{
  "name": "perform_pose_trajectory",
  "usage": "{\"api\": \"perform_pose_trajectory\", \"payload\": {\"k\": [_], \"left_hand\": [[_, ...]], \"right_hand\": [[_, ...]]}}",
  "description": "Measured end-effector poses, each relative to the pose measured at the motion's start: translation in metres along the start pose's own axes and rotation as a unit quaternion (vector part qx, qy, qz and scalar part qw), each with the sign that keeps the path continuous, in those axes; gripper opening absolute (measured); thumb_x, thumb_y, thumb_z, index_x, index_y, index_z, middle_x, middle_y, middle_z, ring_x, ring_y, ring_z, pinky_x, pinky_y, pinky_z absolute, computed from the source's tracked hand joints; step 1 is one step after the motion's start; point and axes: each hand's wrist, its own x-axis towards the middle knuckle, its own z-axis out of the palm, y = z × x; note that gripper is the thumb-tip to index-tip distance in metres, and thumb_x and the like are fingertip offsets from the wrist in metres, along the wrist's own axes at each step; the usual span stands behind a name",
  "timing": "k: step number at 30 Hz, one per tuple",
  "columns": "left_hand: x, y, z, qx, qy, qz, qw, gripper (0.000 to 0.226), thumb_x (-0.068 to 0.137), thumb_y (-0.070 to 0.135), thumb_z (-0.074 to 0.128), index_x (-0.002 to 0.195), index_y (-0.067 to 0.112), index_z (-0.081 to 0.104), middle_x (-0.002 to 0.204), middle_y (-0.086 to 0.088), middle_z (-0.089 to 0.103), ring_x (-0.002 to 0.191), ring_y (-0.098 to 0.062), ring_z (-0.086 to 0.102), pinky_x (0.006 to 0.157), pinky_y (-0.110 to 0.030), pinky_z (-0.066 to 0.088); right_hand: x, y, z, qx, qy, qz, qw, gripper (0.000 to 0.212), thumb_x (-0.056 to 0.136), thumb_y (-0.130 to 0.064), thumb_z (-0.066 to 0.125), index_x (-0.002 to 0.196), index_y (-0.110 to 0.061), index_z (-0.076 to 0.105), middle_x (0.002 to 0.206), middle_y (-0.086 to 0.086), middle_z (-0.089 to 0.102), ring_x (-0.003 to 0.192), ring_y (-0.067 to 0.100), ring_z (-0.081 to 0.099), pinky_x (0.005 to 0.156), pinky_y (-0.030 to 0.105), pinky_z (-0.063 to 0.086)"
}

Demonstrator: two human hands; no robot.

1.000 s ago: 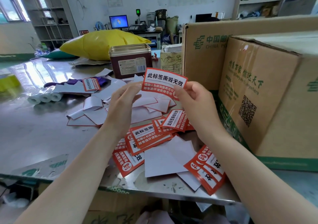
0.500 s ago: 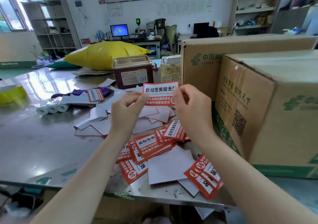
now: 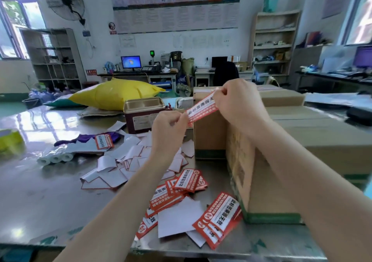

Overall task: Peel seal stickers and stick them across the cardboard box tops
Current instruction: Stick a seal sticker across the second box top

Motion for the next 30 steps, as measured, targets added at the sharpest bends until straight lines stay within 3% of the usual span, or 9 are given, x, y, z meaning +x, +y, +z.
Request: {"api": "perform_pose_trajectory", "payload": {"k": [2, 4, 8, 12, 17, 21, 24, 30], "left_hand": [[-0.001, 0.017, 0.016, 0.006, -0.018, 0.003, 1.0, 0.034, 0.088, 0.016, 0.054, 0.056, 0.018, 0.066, 0.057, 0.013, 0.057, 0.049, -0.004, 0.044, 0.045, -0.014, 0.028], [-0.003, 0.027, 0.031, 0.003, -0.038, -0.018, 0.999, 0.033, 0.088, 0.019, 0.055, 0.057, 0.017, 0.066, 0.054, 0.01, 0.055, 0.041, -0.004, 0.041, 0.043, -0.017, 0.028], [-0.007, 0.037, 0.056, -0.011, -0.079, -0.082, 0.993, 0.03, 0.089, 0.025, 0.056, 0.064, 0.015, 0.069, 0.045, 0.01, 0.047, 0.038, -0.003, 0.036, 0.041, -0.015, 0.028], [-0.014, 0.039, 0.072, -0.025, -0.097, -0.11, 0.989, 0.03, 0.089, 0.027, 0.056, 0.069, 0.013, 0.072, 0.041, 0.011, 0.048, 0.045, -0.005, 0.04, 0.042, -0.014, 0.029], [-0.022, 0.038, 0.078, -0.045, -0.098, -0.121, 0.987, 0.029, 0.091, 0.028, 0.055, 0.071, 0.014, 0.071, 0.06, -0.001, 0.058, 0.057, -0.009, 0.043, 0.055, -0.027, 0.034], [-0.024, 0.037, 0.08, -0.051, -0.097, -0.128, 0.986, 0.029, 0.091, 0.028, 0.054, 0.07, 0.016, 0.07, 0.058, 0.004, 0.056, 0.056, -0.007, 0.044, 0.053, -0.021, 0.033], [-0.024, 0.037, 0.08, -0.05, -0.094, -0.129, 0.986, 0.028, 0.091, 0.029, 0.054, 0.071, 0.017, 0.07, 0.059, 0.006, 0.057, 0.057, -0.007, 0.046, 0.053, -0.019, 0.034], [-0.027, 0.03, 0.087, -0.052, -0.105, -0.108, 0.987, 0.034, 0.089, 0.03, 0.056, 0.067, 0.008, 0.07, 0.073, -0.011, 0.066, 0.066, -0.011, 0.049, 0.063, -0.031, 0.038]], "right_hand": [[0.006, 0.015, -0.022, -0.005, -0.014, 0.033, 0.999, 0.037, 0.092, -0.019, 0.047, 0.069, 0.007, 0.059, 0.058, 0.014, 0.058, 0.046, 0.02, 0.043, 0.042, 0.022, 0.034], [0.01, 0.03, -0.038, -0.013, -0.042, 0.069, 0.997, 0.035, 0.091, -0.019, 0.048, 0.076, 0.008, 0.064, 0.053, 0.009, 0.054, 0.044, 0.019, 0.041, 0.041, 0.024, 0.035], [0.006, 0.058, -0.054, -0.02, -0.095, 0.12, 0.988, 0.032, 0.092, -0.02, 0.048, 0.08, 0.002, 0.068, 0.051, 0.002, 0.053, 0.04, 0.011, 0.041, 0.027, 0.009, 0.028], [0.003, 0.079, -0.052, -0.017, -0.108, 0.155, 0.982, 0.033, 0.087, -0.016, 0.049, 0.075, 0.01, 0.066, 0.052, 0.012, 0.058, 0.037, 0.013, 0.04, 0.04, 0.019, 0.038], [0.006, 0.086, -0.047, -0.018, -0.109, 0.163, 0.981, 0.034, 0.086, -0.017, 0.05, 0.075, 0.012, 0.065, 0.06, 0.013, 0.053, 0.053, 0.021, 0.042, 0.052, 0.027, 0.037], [0.007, 0.088, -0.047, -0.014, -0.111, 0.161, 0.981, 0.033, 0.086, -0.017, 0.049, 0.075, 0.01, 0.065, 0.059, 0.014, 0.058, 0.047, 0.018, 0.041, 0.048, 0.025, 0.037], [0.006, 0.088, -0.048, -0.027, -0.12, 0.148, 0.981, 0.032, 0.087, -0.017, 0.049, 0.067, 0.004, 0.063, 0.056, 0.01, 0.05, 0.048, 0.018, 0.036, 0.046, 0.025, 0.032], [0.004, 0.089, -0.048, -0.057, -0.138, 0.136, 0.979, 0.032, 0.088, -0.018, 0.05, 0.058, -0.006, 0.051, 0.051, 0.006, 0.04, 0.045, 0.017, 0.031, 0.044, 0.025, 0.029]]}}
